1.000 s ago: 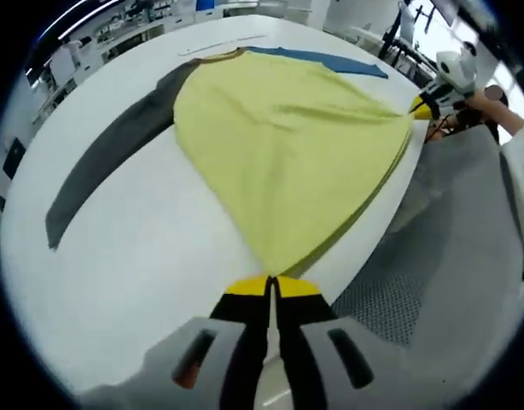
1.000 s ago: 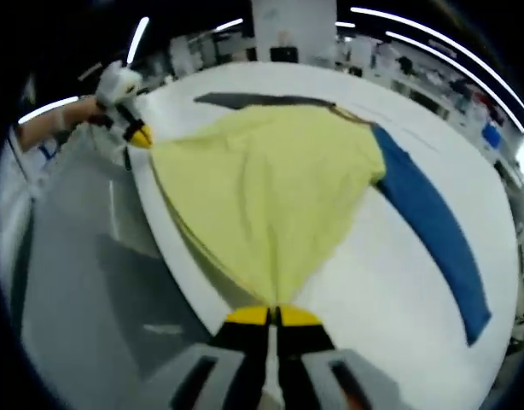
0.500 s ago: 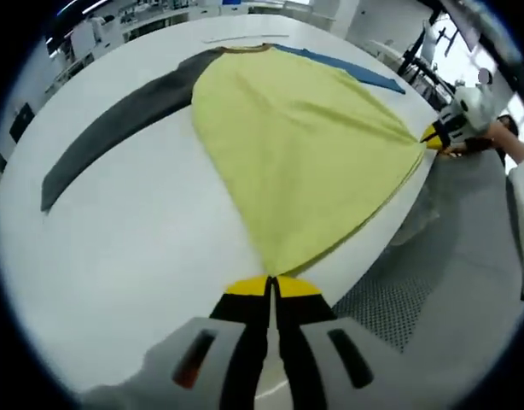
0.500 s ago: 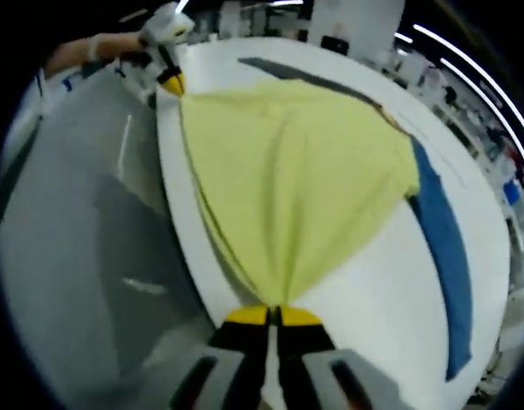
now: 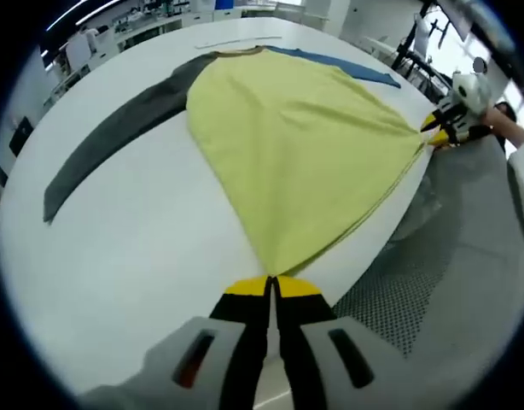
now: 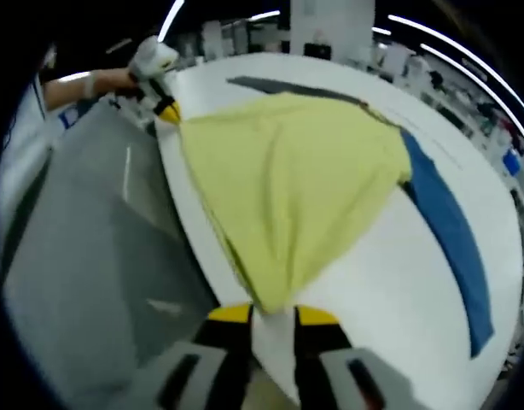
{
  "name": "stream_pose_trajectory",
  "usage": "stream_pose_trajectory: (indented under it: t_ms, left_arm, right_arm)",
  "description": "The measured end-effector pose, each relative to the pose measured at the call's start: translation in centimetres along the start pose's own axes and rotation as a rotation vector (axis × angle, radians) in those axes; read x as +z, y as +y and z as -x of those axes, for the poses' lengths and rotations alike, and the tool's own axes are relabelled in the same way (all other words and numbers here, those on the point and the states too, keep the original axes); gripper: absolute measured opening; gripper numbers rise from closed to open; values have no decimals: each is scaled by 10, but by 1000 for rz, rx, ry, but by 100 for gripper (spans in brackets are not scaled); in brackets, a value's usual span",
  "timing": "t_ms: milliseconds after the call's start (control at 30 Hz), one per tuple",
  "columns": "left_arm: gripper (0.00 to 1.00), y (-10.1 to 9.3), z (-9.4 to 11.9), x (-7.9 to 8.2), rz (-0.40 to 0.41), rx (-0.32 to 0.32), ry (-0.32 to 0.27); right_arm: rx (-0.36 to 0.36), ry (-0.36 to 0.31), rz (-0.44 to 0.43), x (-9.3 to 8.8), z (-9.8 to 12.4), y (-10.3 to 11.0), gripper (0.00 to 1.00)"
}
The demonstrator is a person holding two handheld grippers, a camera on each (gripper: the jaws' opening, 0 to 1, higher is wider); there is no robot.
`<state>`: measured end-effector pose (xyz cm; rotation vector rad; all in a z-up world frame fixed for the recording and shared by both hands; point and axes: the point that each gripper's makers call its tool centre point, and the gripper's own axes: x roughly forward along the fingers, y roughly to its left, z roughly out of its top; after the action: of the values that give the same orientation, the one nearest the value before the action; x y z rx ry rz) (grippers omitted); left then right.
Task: Fold the garment on the visible template until the final outline fits inside the template.
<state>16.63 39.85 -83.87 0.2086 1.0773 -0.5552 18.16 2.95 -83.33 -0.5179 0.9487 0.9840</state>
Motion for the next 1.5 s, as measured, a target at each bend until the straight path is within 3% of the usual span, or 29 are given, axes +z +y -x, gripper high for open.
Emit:
stream_pose_trajectory:
  t_ms: [433, 667, 733, 833, 1000, 1067, 1233, 1433, 1500]
  left_arm:
    - [12, 0, 3, 6, -160, 36, -46]
    - [12, -4, 4, 10, -172, 24, -57]
    - [11, -4, 6, 13, -141, 18, -74]
    - [12, -3, 6, 20, -30, -17, -129]
    - [13, -4, 0, 13, 169, -67, -116]
    - [12, 0, -2, 14, 235, -68, -137]
    - [12, 0, -5, 5, 303, -81, -109]
    - [5, 7, -10, 1, 419, -99, -132]
    - [1, 8, -11, 1, 424, -100, -136]
  right_arm:
    - [2, -32, -74, 8, -11, -1, 8]
    - [25, -57, -134, 12, -10, -4, 11]
    - [23, -71, -164, 14, -8, -5, 11]
    - [28, -90, -225, 13, -7, -8, 11]
    - [19, -87, -273, 8, -9, -8, 8]
    - [22, -98, -307, 8, -9, -8, 8]
    - [31, -122, -392, 10, -10, -8, 7]
    - [40, -123, -444, 7, -13, -8, 7]
    - [40, -120, -449, 6, -15, -8, 6]
